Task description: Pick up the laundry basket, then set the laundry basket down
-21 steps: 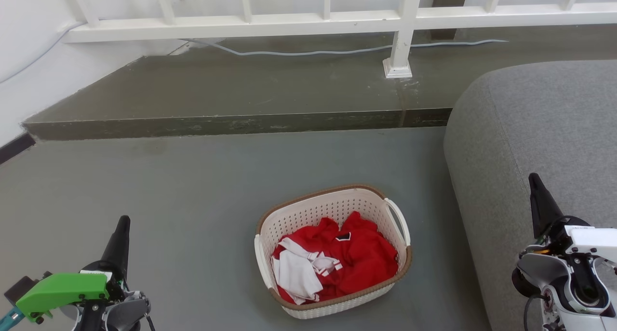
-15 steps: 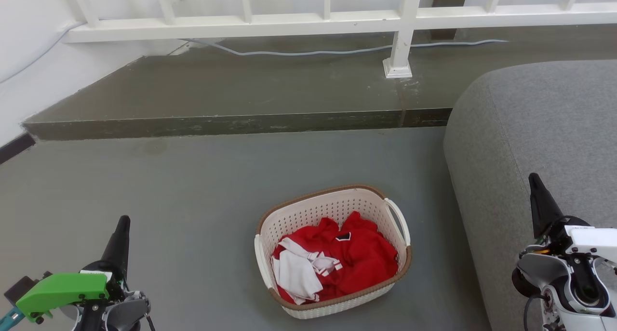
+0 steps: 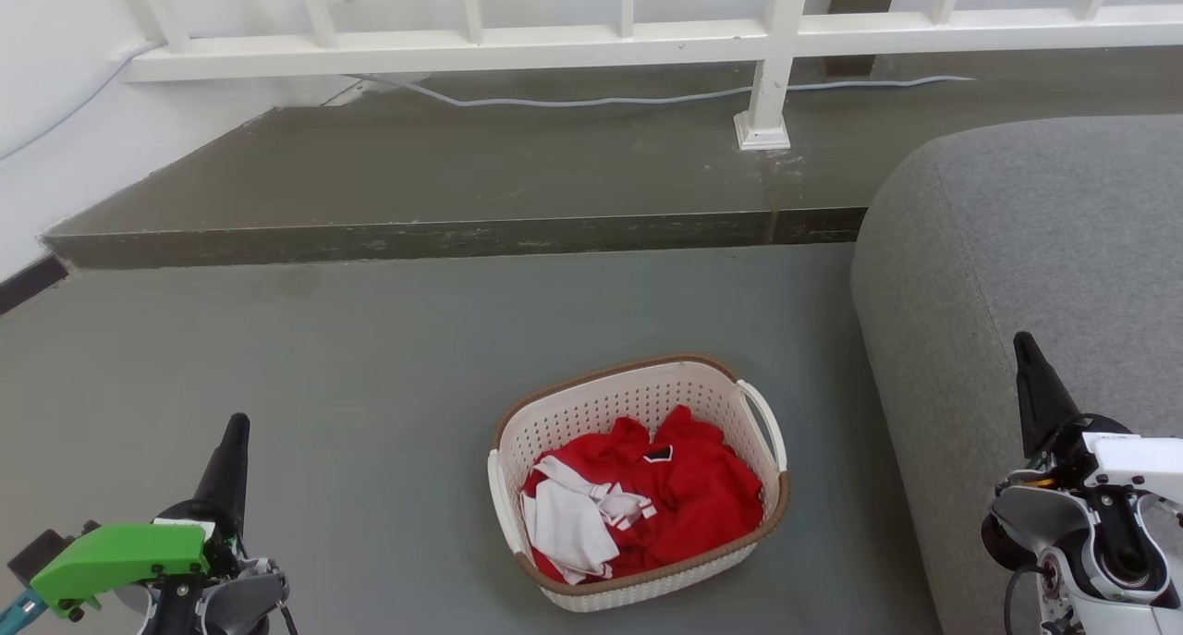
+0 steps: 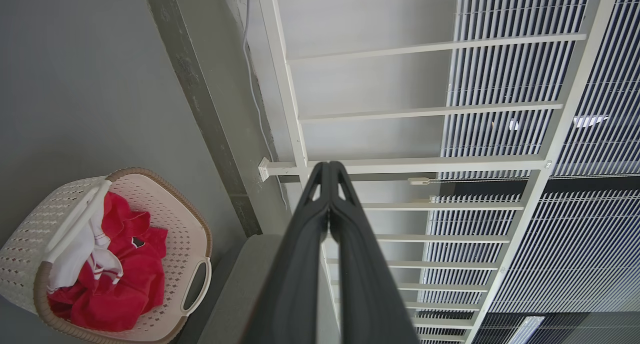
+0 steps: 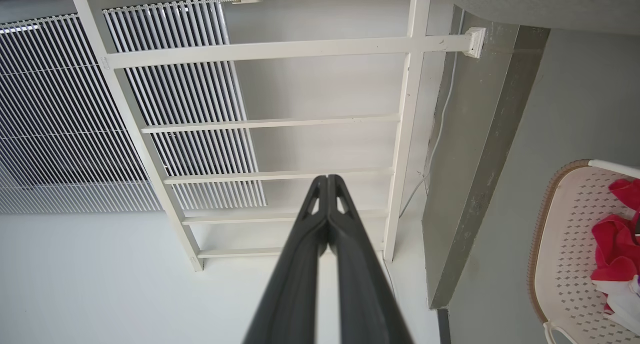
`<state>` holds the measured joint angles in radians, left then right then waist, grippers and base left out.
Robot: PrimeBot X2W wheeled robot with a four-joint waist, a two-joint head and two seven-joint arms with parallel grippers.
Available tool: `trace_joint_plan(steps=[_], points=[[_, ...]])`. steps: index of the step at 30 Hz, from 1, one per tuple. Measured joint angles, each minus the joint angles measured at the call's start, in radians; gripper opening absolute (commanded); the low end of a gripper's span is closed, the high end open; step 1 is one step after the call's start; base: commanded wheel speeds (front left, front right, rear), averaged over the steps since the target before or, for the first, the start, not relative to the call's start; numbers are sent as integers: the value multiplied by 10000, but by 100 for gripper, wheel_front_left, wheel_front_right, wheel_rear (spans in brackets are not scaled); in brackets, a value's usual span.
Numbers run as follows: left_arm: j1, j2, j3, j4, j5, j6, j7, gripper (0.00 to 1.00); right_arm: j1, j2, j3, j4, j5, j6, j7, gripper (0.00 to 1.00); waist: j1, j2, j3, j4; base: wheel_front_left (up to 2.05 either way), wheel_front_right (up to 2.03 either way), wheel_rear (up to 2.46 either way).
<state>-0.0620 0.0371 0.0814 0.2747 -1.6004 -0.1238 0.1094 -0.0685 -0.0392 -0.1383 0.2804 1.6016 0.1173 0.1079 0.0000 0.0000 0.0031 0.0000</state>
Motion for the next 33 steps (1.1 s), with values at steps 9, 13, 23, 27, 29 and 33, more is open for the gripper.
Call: trace_joint_plan(steps=[9,13,23,27,29,33], points=[[0,0,2,0,0,0,0,0,0,0,0,0,0,0,0,0,0,0,0,0,0,0,0],[0,0,2,0,0,0,0,0,0,0,0,0,0,0,0,0,0,0,0,0,0,0,0],[0,0,2,0,0,0,0,0,0,0,0,0,0,0,2,0,0,0,0,0,0,0,0],[0,0,2,0,0,0,0,0,0,0,0,0,0,0,0,0,0,0,0,0,0,0,0],[0,0,2,0,0,0,0,0,0,0,0,0,0,0,0,0,0,0,0,0,0,0,0],[0,0,2,0,0,0,0,0,0,0,0,0,0,0,0,0,0,0,0,0,0,0,0]])
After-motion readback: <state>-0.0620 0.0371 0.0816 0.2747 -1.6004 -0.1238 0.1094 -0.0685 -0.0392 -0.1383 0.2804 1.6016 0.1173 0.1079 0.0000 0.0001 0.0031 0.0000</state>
